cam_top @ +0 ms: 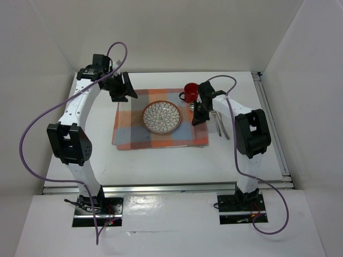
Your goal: Set the dinner table for one person
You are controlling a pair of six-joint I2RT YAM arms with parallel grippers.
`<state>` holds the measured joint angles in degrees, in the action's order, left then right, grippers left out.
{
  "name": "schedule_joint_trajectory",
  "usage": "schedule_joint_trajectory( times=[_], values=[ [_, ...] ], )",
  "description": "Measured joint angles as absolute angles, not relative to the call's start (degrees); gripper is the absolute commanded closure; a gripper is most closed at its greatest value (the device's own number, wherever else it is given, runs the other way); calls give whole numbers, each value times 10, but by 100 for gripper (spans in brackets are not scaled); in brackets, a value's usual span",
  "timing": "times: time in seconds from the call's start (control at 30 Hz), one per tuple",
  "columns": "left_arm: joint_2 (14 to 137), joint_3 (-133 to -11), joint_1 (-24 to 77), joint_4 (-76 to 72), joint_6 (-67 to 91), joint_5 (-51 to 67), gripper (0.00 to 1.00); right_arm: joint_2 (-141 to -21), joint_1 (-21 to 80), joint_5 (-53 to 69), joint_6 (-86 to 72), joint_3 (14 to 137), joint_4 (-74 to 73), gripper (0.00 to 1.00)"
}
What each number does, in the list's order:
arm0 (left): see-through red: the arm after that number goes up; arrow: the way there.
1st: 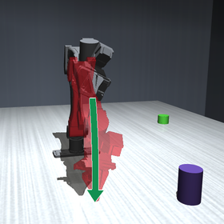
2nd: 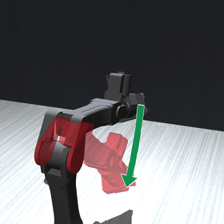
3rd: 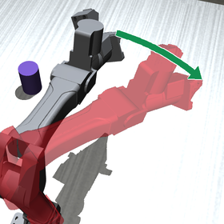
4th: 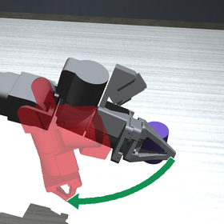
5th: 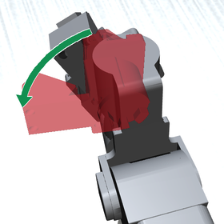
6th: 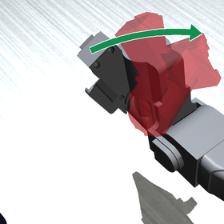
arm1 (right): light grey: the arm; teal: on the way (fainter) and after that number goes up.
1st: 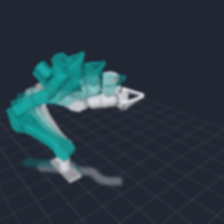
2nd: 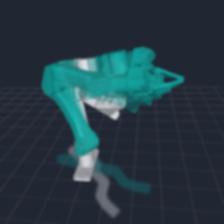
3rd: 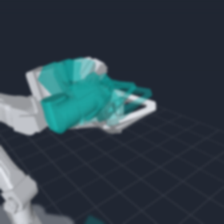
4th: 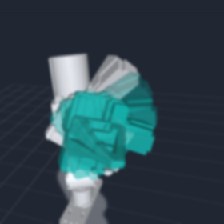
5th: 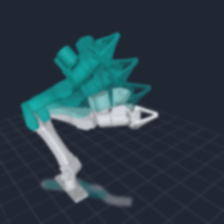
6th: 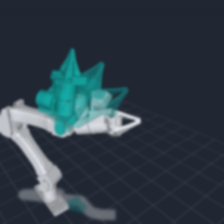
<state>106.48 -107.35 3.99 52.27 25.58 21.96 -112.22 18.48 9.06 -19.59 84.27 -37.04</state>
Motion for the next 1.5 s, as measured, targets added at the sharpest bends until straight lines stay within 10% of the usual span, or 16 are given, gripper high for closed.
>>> schedule_joint_trajectory(
  times=[0.23, 0.47, 1.5],
  values=[
    [1060, -1057, 38, 526, 256, 220, 31, -1147, 184, 104, -197, 848, -370, 99],
    [1060, -1056, 38, 528, 256, 220, 31, -1173, 186, 110, -201, 860, -368, 50],
    [1060, -1056, 37, 528, 255, 228, 36, -1119, 80, -47, -185, 806, -355, 44]
  ],
)
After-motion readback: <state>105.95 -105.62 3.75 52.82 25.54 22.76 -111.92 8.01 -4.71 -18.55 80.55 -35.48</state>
